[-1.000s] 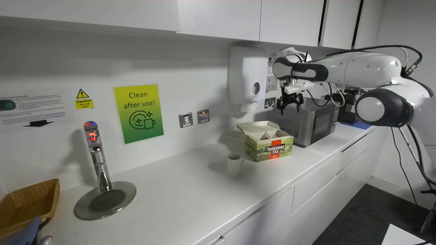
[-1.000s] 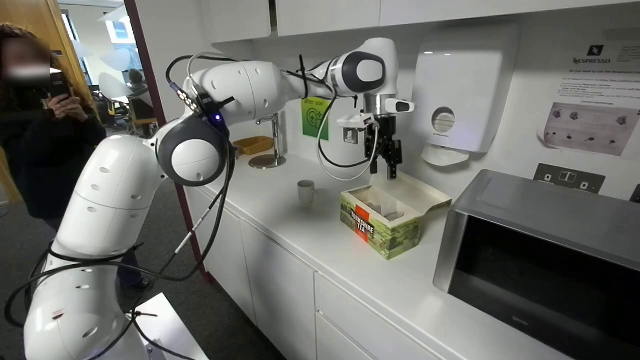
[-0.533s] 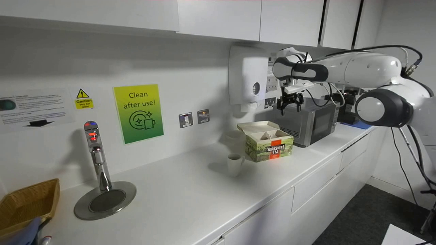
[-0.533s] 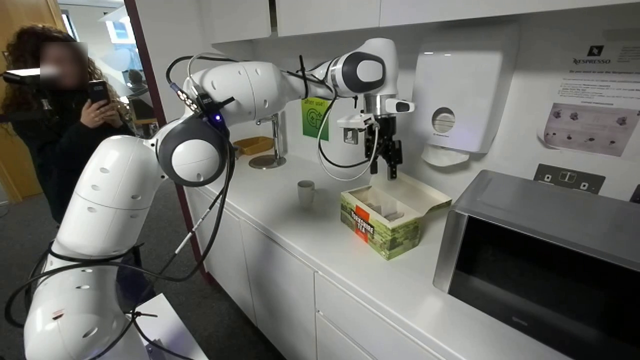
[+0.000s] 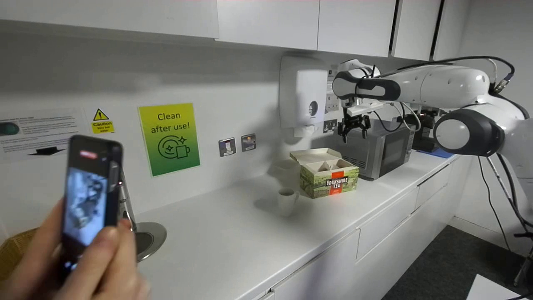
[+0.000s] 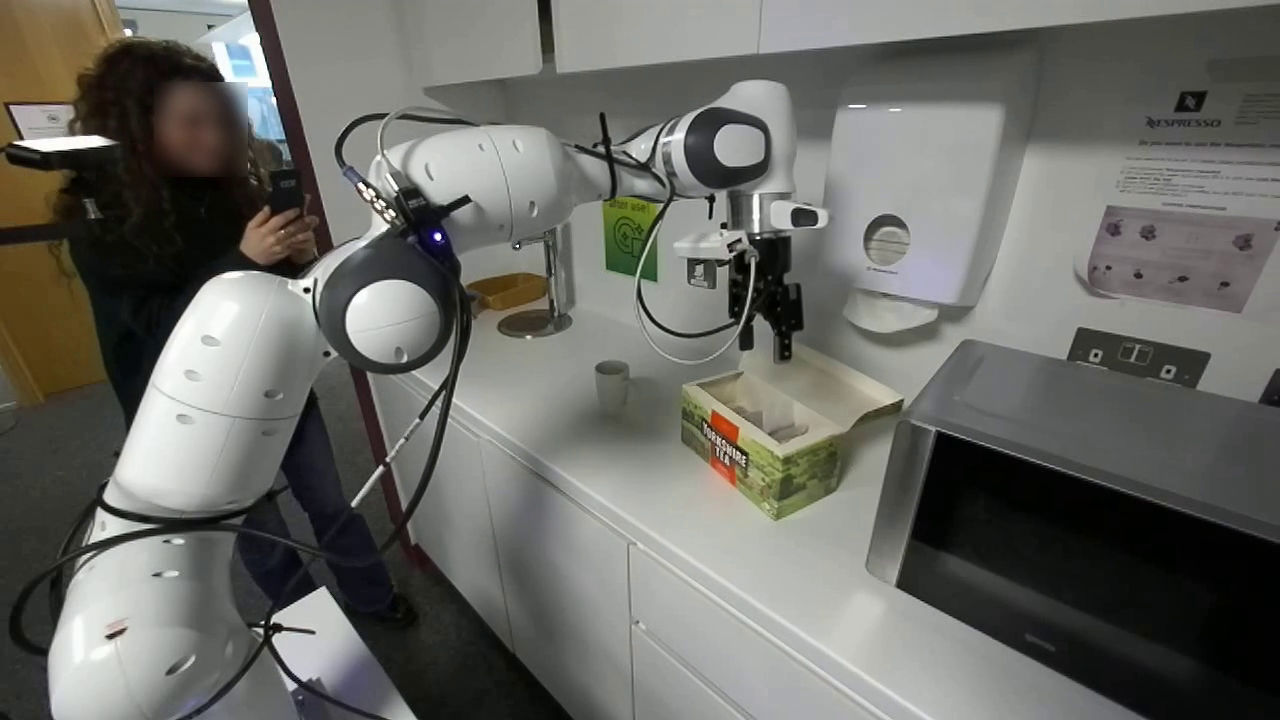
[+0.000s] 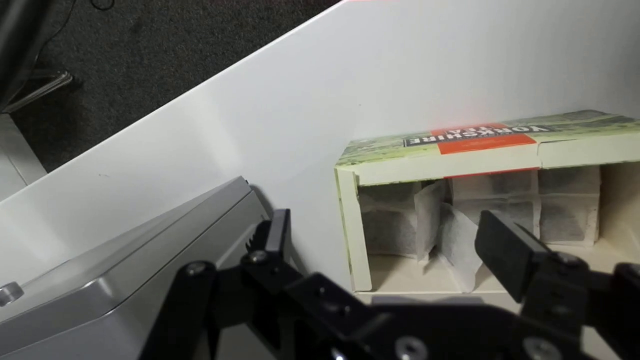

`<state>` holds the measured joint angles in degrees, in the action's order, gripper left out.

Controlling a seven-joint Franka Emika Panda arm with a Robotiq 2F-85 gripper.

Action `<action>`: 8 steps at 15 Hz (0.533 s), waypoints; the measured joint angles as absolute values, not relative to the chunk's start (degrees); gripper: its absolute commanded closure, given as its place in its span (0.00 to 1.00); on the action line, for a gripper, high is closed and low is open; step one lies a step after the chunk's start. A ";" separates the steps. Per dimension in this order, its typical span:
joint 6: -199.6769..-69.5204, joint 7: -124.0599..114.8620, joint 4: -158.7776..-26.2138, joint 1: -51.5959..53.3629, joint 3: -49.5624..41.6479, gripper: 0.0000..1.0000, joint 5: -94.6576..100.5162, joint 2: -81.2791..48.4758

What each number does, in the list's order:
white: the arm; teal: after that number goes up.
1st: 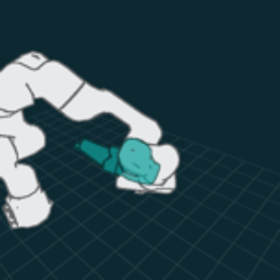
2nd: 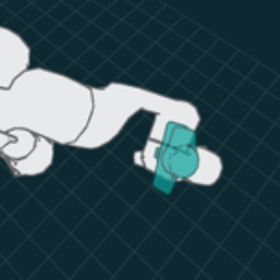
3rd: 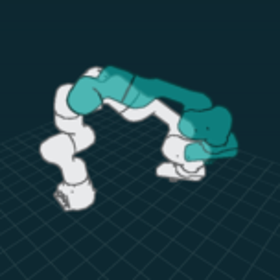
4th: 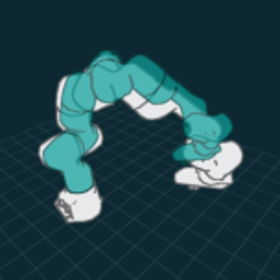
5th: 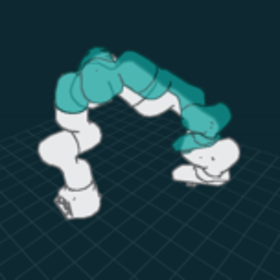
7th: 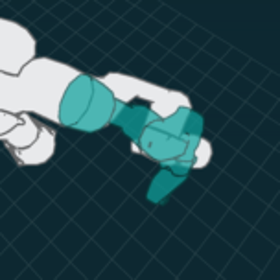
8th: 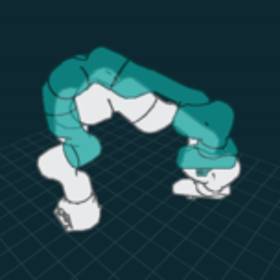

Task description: Remove one tea bag from the box and put it in the white mug.

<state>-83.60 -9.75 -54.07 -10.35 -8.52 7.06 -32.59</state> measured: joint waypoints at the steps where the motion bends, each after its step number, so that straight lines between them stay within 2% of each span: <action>1: -83.60 -9.75 -54.15 -10.32 -8.38 0.00 7.03 -32.87; 8: -84.24 -9.75 -54.05 -9.56 -7.70 0.00 7.01 -36.85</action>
